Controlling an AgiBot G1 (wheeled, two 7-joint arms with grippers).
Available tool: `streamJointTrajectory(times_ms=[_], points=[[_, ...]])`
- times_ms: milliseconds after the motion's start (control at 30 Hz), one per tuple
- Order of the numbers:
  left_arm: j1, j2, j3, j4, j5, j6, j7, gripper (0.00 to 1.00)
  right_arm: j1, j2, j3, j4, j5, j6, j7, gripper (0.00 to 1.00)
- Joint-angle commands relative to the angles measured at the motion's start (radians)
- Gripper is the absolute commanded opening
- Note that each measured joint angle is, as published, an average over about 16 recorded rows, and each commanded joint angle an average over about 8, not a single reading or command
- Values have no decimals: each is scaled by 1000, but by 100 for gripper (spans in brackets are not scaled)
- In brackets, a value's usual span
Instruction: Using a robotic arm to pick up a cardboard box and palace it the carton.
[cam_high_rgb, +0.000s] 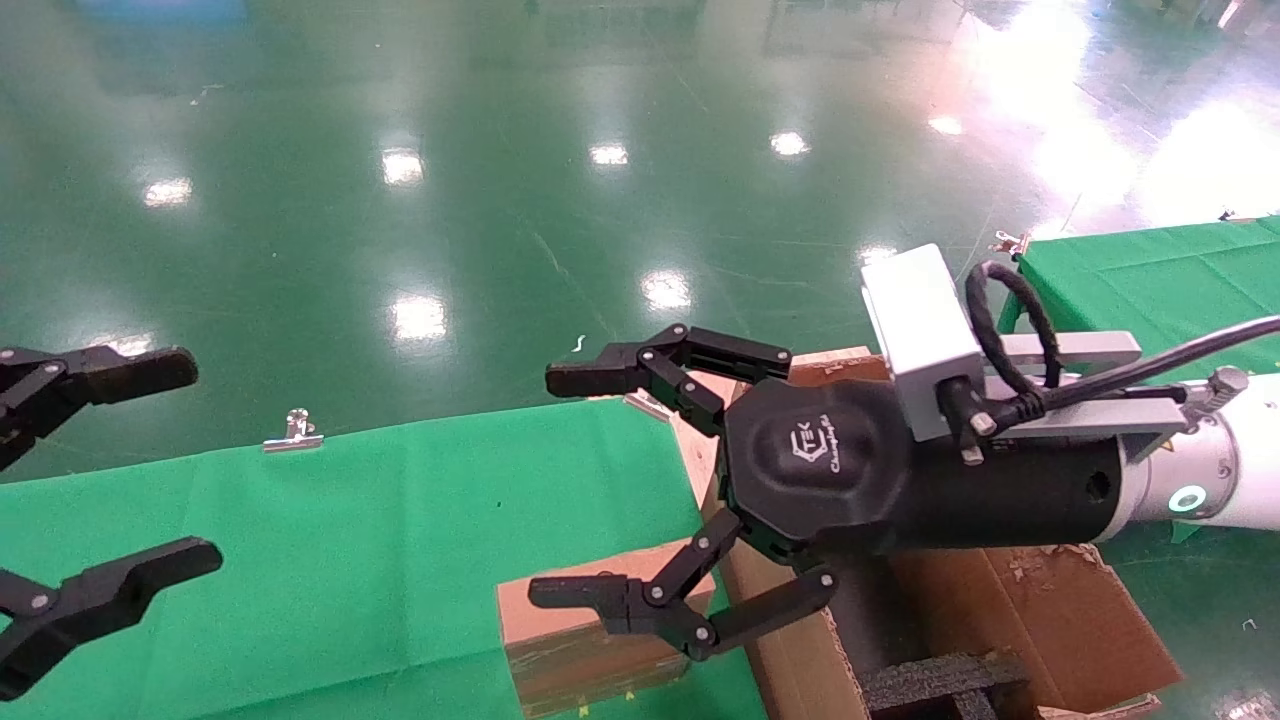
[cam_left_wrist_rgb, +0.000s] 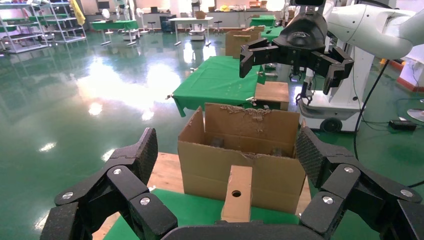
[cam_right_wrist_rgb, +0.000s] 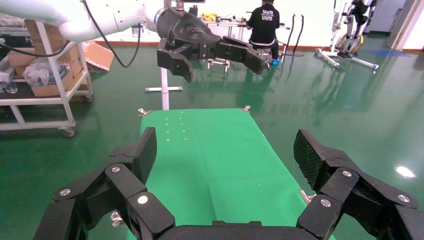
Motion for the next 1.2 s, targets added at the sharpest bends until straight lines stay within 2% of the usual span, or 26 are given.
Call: streamJointTrajectory(times_ms=[33, 500, 533, 767, 800, 1033, 1200], points=[[0, 0, 0, 0, 0, 0, 0, 100, 0, 0, 0, 0, 0, 0, 0, 100], [0, 0, 0, 0, 0, 0, 0, 100, 0, 0, 0, 0, 0, 0, 0, 100], [0, 0, 0, 0, 0, 0, 0, 94, 0, 0, 0, 0, 0, 0, 0, 100], [0, 0, 0, 0, 0, 0, 0, 8, 0, 0, 0, 0, 0, 0, 0, 100], [0, 0, 0, 0, 0, 0, 0, 1, 0, 0, 0, 0, 0, 0, 0, 100], [0, 0, 0, 0, 0, 0, 0, 0, 5, 6, -9, 0, -24, 4, 5, 100], [0, 0, 0, 0, 0, 0, 0, 0, 43, 11, -45, 10, -128, 13, 10, 100]])
